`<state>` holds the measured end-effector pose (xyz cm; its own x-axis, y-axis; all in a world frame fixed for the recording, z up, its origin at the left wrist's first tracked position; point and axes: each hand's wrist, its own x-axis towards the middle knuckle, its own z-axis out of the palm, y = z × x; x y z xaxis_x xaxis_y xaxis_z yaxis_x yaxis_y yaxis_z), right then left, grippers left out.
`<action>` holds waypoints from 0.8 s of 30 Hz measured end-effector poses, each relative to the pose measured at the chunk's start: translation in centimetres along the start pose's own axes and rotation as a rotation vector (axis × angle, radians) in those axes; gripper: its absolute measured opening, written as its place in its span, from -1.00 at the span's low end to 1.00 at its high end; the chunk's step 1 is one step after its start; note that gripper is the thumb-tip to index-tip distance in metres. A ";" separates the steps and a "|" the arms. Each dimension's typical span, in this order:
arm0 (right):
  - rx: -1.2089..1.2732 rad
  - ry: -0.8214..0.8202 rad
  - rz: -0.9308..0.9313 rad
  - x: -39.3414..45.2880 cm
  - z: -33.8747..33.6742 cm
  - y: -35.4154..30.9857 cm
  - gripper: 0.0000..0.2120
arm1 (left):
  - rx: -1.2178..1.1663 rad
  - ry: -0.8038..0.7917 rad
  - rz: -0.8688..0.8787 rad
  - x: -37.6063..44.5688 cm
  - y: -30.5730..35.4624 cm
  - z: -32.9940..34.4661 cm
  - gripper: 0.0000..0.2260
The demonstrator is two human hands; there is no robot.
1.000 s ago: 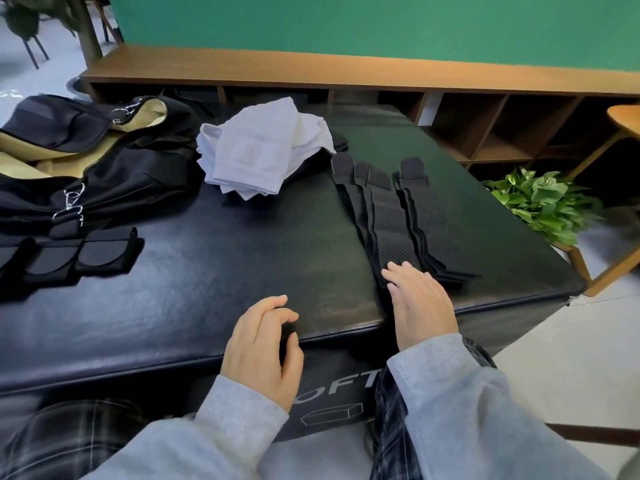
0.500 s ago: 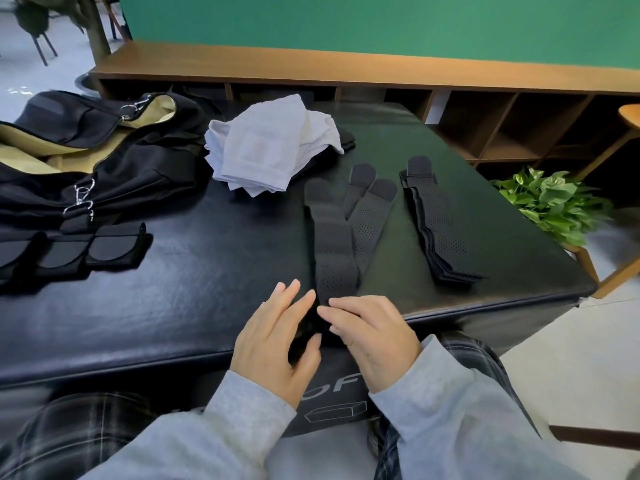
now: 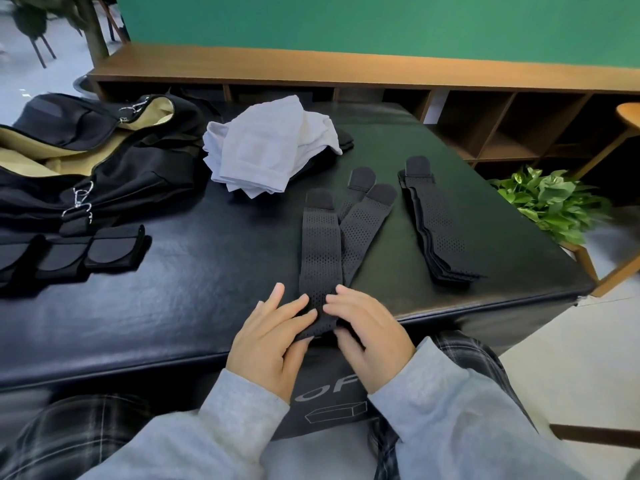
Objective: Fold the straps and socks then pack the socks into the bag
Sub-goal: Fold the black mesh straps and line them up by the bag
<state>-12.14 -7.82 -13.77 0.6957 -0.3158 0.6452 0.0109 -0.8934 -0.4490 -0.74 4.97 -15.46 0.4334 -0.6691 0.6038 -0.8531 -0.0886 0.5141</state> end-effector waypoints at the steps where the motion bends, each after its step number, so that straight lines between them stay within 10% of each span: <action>1: 0.004 -0.004 0.029 0.1 -0.1 0.2 -0.77 | -0.018 0.008 -0.003 0.1 0.1 -0.1 -0.75; 24: 0.114 0.055 0.428 0.6 0.5 -1.1 -0.83 | -0.032 0.101 -0.251 1.6 1.7 -1.6 -0.90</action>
<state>-11.37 -6.80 -13.23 0.6153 -0.6690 0.4171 -0.1886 -0.6386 -0.7460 -1.07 4.91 -12.66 0.6583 -0.5517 0.5121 -0.7064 -0.2179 0.6734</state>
